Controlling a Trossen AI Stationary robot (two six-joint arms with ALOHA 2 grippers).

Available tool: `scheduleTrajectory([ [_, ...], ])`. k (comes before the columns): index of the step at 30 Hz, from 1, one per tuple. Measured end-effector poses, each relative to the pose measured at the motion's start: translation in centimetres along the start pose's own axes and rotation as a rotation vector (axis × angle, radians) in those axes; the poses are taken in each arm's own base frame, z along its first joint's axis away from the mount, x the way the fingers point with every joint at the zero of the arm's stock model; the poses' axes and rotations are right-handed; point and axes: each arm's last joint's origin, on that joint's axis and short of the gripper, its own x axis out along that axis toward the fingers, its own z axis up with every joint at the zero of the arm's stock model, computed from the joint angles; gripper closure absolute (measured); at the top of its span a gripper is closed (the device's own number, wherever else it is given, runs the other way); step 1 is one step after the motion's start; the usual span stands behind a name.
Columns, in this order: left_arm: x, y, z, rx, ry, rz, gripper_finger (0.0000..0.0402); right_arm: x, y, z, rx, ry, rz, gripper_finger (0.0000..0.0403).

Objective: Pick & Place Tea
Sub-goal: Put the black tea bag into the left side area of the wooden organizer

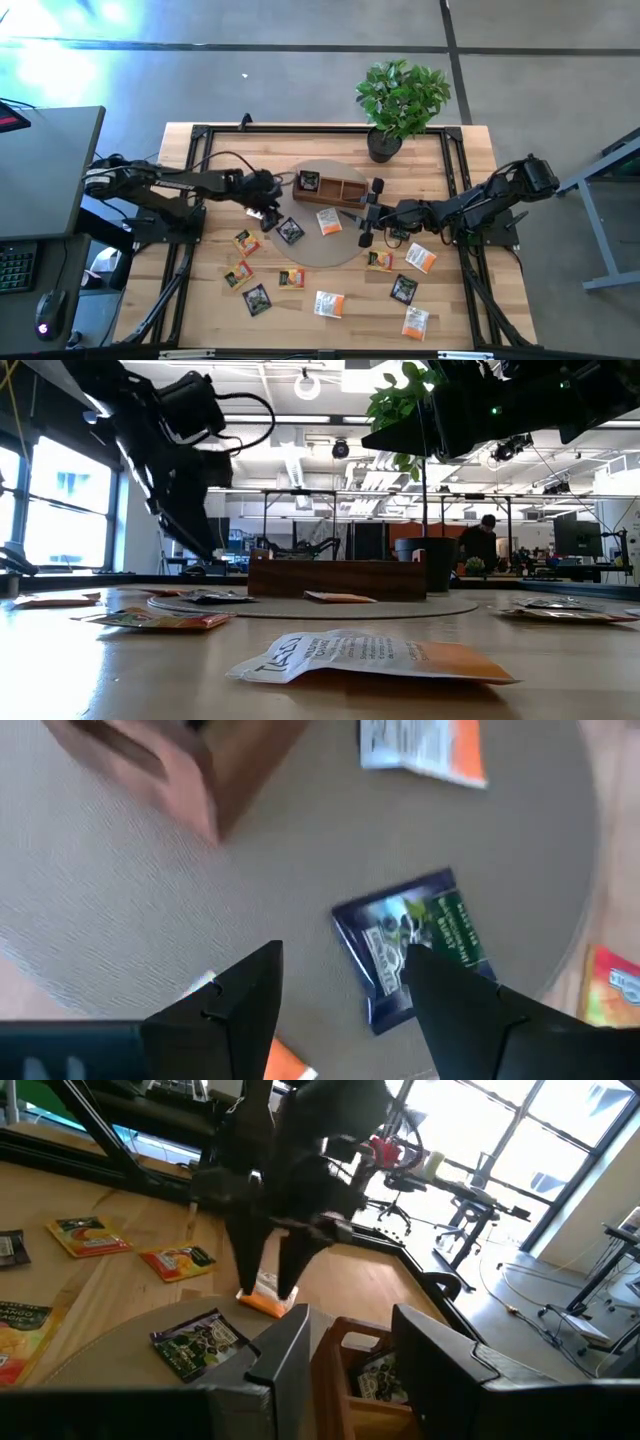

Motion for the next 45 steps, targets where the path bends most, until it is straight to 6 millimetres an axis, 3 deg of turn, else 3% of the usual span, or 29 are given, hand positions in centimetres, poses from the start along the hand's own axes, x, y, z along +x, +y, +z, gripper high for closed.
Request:
scheduleTrajectory([
  [11, 2.8, -0.7, -1.4, -0.012, 0.084, 0.122, 0.0191, 0.0, 0.0, 0.0, 0.002, 0.0, 0.0, 0.0262],
  [35, 2.9, -1.3, -1.0, -0.035, 0.086, -0.051, 0.0191, 0.0, 0.0, 0.0, 0.002, 0.001, 0.0, 0.0261],
  [45, 3.1, -3.0, -1.3, 0.024, 0.07, -0.118, 0.0191, 0.0, 0.0, 0.0, 0.002, 0.001, 0.001, 0.0261],
])
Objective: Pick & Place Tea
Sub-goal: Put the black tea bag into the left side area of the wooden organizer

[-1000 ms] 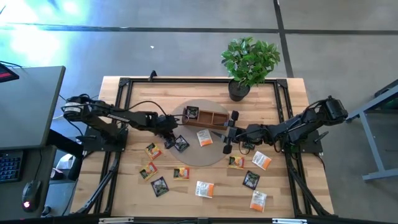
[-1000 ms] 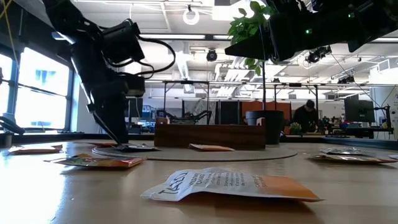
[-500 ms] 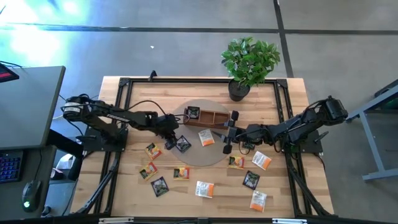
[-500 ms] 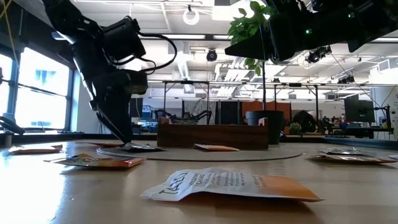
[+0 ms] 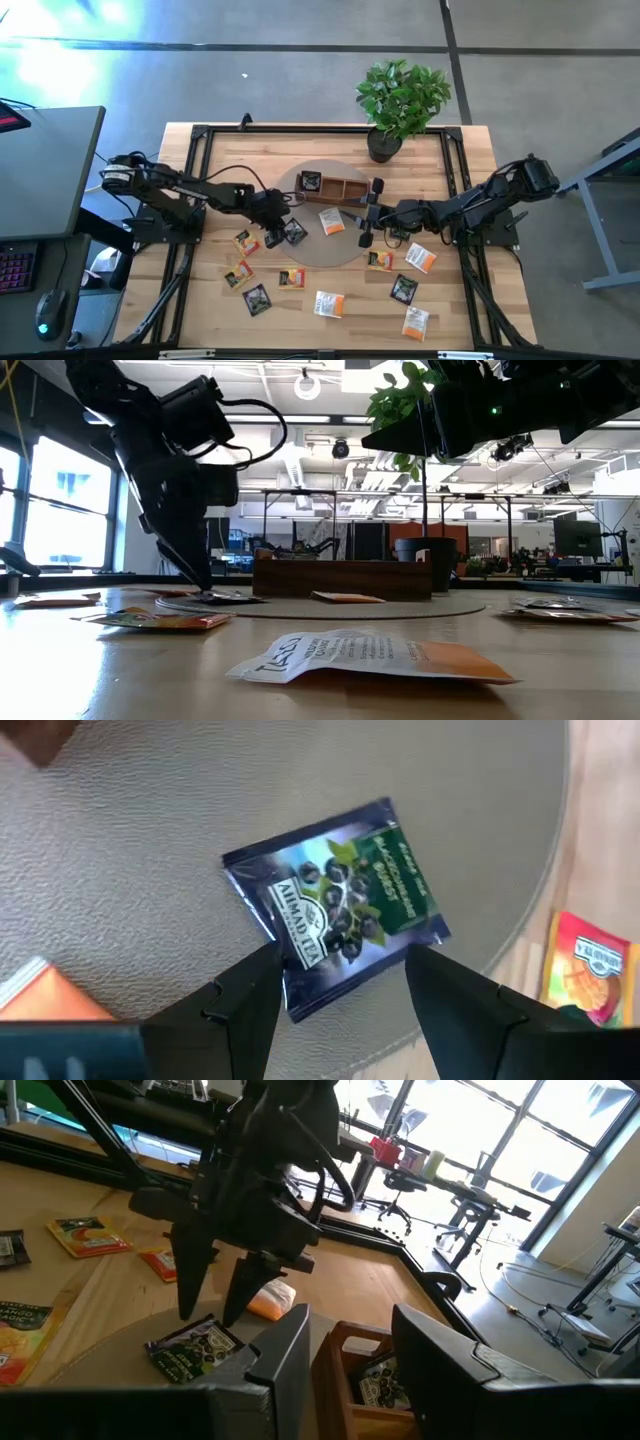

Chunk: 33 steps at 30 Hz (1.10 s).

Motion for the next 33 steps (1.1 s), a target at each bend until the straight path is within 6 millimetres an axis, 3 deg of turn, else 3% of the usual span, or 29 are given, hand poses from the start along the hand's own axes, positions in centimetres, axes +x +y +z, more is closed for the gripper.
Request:
scheduleTrajectory([
  [15, 1.4, 0.5, -0.2, 0.009, -0.001, 0.092, 0.0198, 0.0, 0.0, 0.0, 0.0, 0.001, 0.0, 0.026],
  [19, 1.5, 0.5, -0.1, 0.01, -0.02, 0.095, 0.0239, 0.0, 0.0, 0.0, -0.001, 0.002, 0.001, 0.0262],
  [27, 1.5, 0.6, -0.1, 0.051, -0.032, 0.138, 0.038, 0.0, 0.0, 0.0, -0.002, 0.003, 0.006, 0.0261],
  [29, 1.5, 0.6, 0.0, 0.051, -0.034, 0.138, 0.0394, 0.0, 0.1, 0.0, -0.002, -0.003, 0.023, 0.0262],
  [33, 1.2, 0.6, 0.0, 0.051, -0.048, 0.147, 0.0384, 0.0, 0.2, 0.0, -0.002, -0.011, 0.054, 0.0261],
])
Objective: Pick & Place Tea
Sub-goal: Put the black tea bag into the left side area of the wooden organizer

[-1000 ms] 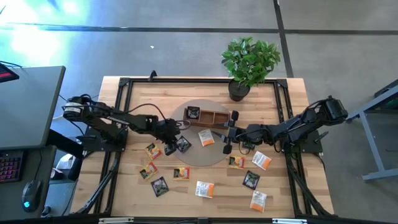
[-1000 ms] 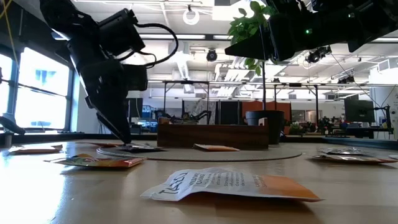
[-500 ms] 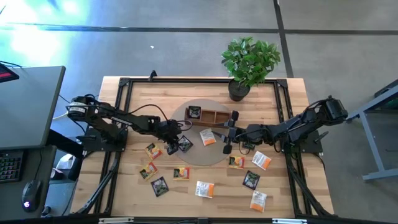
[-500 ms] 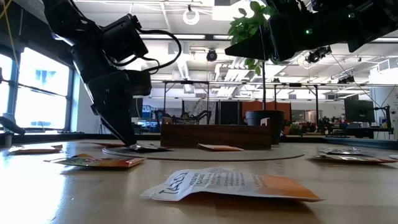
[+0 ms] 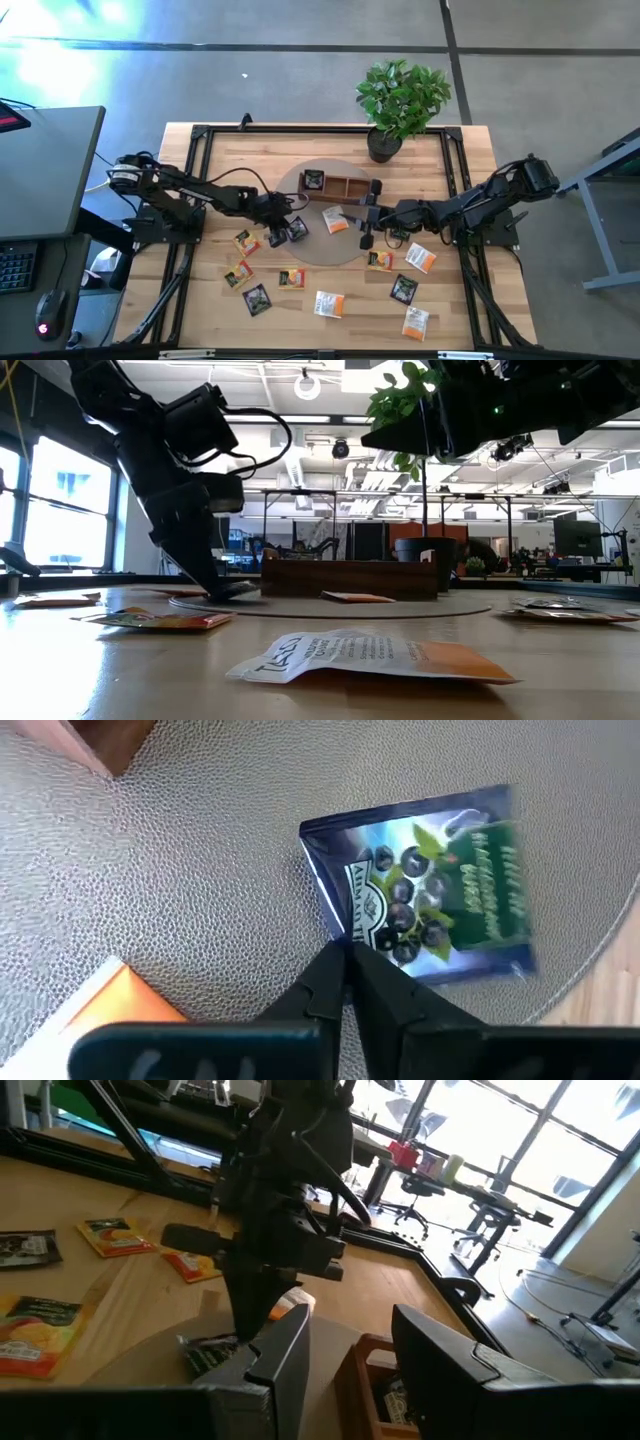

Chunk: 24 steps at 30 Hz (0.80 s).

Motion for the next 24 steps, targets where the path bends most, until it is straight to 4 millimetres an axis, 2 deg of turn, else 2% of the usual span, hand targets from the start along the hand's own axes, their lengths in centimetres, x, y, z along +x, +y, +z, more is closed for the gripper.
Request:
scheduleTrajectory([
  [3, -0.2, -0.1, 0.7, 0.003, -0.024, 0.033, 0.0391, 0.0, 0.0, 0.0, 0.0, 0.001, -0.004, 0.0261],
  [9, -1.7, -1.0, 4.3, 0.137, -0.174, 0.123, 0.0397, 0.0, 0.0, 0.0, 0.0, 0.003, -0.013, 0.0262],
  [16, -4.2, -1.5, 8.5, 0.37, -0.271, 0.514, 0.04, 0.0, 0.0, 0.0, 0.0, 0.005, -0.013, 0.0263],
  [20, -4.9, -0.9, 9.5, 0.462, -0.254, 0.735, 0.0401, 0.0, 0.0, -0.1, -0.002, 0.01, -0.012, 0.0263],
  [24, -4.0, 0.2, 9.3, 0.554, -0.171, 0.769, 0.0401, 0.0, 0.0, -0.1, -0.004, 0.014, -0.011, 0.0263],
])
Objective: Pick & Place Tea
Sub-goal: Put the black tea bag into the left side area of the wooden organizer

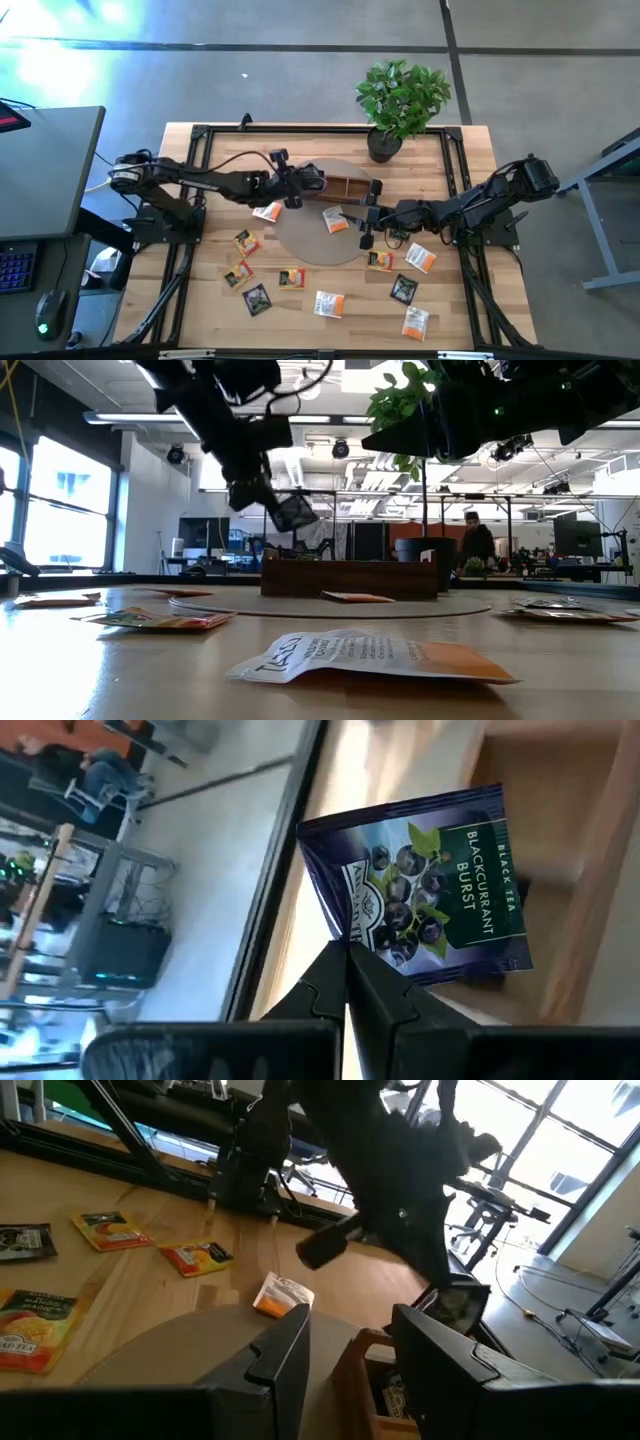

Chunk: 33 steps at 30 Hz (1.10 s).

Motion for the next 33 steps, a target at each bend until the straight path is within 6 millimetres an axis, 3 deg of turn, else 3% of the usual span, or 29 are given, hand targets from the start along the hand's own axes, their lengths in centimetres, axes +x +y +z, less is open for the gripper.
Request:
scheduleTrajectory([
  [8, 3.2, -1.9, -0.7, 0.145, 0.089, 0.097, 0.0401, 0.0, 0.0, -0.1, -0.003, 0.006, 0.002, 0.0263],
  [13, 4.1, -2.9, -0.5, 0.213, 0.088, 0.115, 0.0401, 0.0, 0.0, -0.1, -0.003, 0.006, 0.002, 0.0263],
  [18, 3.9, -3.1, -0.1, 0.243, 0.08, 0.175, 0.0401, 0.0, 0.0, -0.1, -0.007, 0.006, 0.002, 0.0263],
  [25, 4.1, -3.3, -0.1, 0.25, 0.054, 0.117, 0.0401, 0.0, 0.0, -0.1, -0.01, 0.007, 0.002, 0.0263],
  [33, 4.5, -3.8, -0.5, 0.408, 0.091, 0.116, 0.0396, 0.0, 0.0, -0.1, -0.013, 0.01, 0.003, 0.0263],
])
